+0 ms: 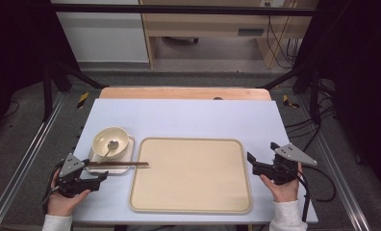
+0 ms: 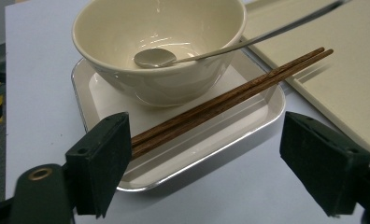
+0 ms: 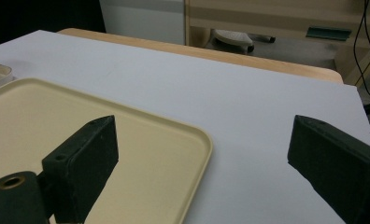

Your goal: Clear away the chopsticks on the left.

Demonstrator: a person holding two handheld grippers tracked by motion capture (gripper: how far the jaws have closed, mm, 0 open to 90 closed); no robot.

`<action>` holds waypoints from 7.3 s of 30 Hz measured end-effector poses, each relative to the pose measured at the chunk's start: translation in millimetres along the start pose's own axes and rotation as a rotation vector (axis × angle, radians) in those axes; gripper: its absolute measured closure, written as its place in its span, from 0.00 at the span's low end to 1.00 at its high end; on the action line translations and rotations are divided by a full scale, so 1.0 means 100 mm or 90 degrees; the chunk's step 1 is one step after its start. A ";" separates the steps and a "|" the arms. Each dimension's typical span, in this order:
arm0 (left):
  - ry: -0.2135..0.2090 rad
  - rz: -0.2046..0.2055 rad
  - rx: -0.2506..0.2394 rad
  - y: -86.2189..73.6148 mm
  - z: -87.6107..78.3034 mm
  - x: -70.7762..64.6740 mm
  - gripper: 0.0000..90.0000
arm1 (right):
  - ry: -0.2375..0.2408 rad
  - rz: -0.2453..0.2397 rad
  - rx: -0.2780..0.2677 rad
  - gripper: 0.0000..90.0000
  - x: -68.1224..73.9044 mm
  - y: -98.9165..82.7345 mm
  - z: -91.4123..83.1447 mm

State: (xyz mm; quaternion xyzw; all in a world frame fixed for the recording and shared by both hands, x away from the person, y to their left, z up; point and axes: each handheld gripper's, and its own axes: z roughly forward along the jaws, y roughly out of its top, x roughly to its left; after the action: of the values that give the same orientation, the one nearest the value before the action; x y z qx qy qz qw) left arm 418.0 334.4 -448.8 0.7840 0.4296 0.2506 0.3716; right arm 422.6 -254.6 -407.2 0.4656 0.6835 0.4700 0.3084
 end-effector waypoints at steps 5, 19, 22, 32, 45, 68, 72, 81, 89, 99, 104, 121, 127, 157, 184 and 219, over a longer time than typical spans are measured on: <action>0.004 0.003 0.004 0.00 0.05 0.04 0.24 | 0.001 -0.002 0.004 0.10 0.01 0.00 0.02; 0.010 0.022 0.032 0.00 0.22 0.12 0.42 | 0.003 -0.005 0.013 0.11 0.02 -0.02 0.04; 0.011 0.028 0.034 0.00 0.23 0.12 0.45 | 0.002 -0.005 0.013 0.11 0.02 -0.02 0.05; 0.015 0.036 0.026 0.00 0.24 0.12 0.56 | 0.001 -0.005 0.017 0.11 0.02 -0.02 0.05; 0.019 0.047 0.040 -0.02 0.26 0.11 0.62 | 0.002 -0.002 0.017 0.12 0.02 -0.02 0.05; 0.001 0.063 0.061 0.00 0.22 0.08 0.80 | 0.000 -0.004 0.020 0.12 0.00 -0.02 0.05; 0.001 0.063 0.063 0.00 0.21 0.07 0.82 | 0.000 -0.003 0.019 0.12 0.00 -0.02 0.05; -0.004 0.059 0.070 0.01 0.19 0.06 0.87 | 0.000 -0.003 0.021 0.12 0.00 -0.02 0.04; -0.018 0.056 0.073 0.01 0.17 0.06 0.90 | 0.000 -0.002 0.022 0.12 -0.01 -0.02 0.04; -0.028 0.035 0.072 0.02 0.16 0.06 0.91 | 0.000 -0.002 0.022 0.13 -0.01 -0.02 0.04; -0.031 0.031 0.063 0.02 0.18 0.06 0.90 | 0.002 0.000 0.023 0.13 0.00 -0.02 0.04; -0.048 0.027 0.056 0.04 0.30 0.02 0.84 | 0.003 -0.004 0.023 0.13 0.00 -0.02 0.05; -0.053 0.030 0.060 0.05 0.31 0.02 0.85 | 0.003 -0.005 0.023 0.13 0.00 -0.02 0.05; -0.074 0.045 0.051 0.05 0.26 -0.04 0.94 | 0.005 0.000 0.016 0.13 -0.02 -0.02 0.03; -0.080 0.042 -0.004 0.15 0.08 -0.34 0.95 | -0.001 0.005 0.010 0.11 -0.04 -0.01 0.00; -0.040 -0.015 -0.095 0.49 -0.02 -1.08 0.94 | -0.013 0.005 0.013 0.08 -0.05 -0.01 0.00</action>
State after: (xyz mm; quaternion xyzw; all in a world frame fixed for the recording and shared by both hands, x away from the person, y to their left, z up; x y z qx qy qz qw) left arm 385.6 225.0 -416.7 0.7565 0.4070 0.2527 0.4453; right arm 424.3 -259.2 -408.7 0.4760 0.6832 0.4597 0.3087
